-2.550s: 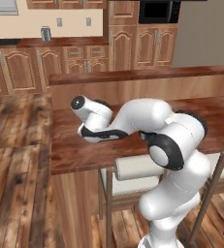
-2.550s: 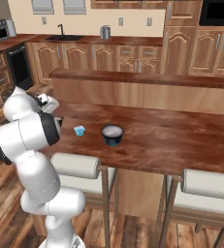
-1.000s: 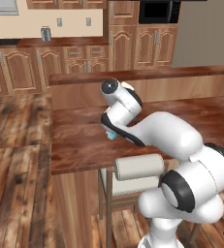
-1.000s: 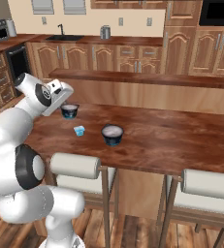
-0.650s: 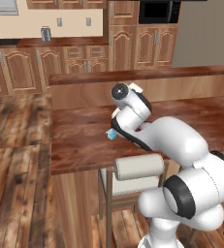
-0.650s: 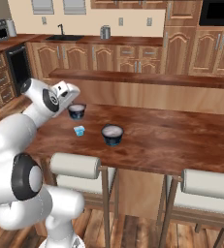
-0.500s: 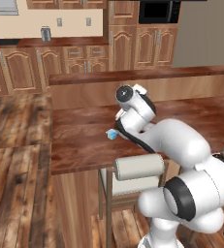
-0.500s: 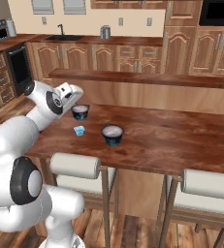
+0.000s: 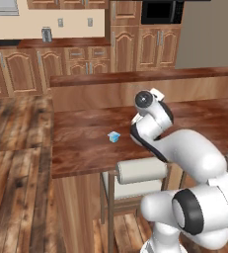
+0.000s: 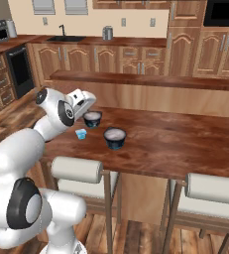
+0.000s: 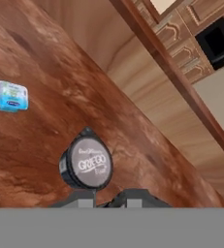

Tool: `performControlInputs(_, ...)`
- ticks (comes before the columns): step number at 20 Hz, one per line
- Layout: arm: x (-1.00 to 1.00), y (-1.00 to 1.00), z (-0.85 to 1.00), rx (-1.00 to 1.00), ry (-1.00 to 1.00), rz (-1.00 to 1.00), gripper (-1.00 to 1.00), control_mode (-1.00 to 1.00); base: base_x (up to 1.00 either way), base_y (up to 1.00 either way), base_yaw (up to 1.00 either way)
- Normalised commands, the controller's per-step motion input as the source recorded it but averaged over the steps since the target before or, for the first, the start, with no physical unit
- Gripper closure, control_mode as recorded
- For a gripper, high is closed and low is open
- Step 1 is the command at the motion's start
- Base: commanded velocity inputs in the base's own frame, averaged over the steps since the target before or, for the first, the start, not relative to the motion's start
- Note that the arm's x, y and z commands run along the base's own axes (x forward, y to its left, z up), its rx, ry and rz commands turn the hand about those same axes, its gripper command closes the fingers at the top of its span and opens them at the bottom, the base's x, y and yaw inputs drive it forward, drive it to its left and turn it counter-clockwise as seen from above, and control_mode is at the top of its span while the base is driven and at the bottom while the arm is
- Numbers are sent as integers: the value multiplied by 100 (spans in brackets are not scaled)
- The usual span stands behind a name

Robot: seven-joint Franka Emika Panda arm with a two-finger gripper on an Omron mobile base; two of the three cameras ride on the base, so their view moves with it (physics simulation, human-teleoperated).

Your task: Stack the yogurt containers by placing the smaller containers on top of the larger containers.

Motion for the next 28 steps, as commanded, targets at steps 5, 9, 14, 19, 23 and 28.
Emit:
performControlInputs(5,-19,-40,0,0,0,0,100,-100,0,0,0)
performControlInputs(9,-10,-36,0,0,0,0,100,-100,0,0,0)
performControlInputs(14,-1,-23,-8,0,0,0,100,-100,0,0,0)
performControlInputs(19,8,0,-18,0,0,0,100,-100,0,0,0)
performControlInputs(23,13,0,-20,0,0,0,100,-100,0,0,0)
performControlInputs(28,8,0,-12,0,0,0,100,-100,0,0,0)
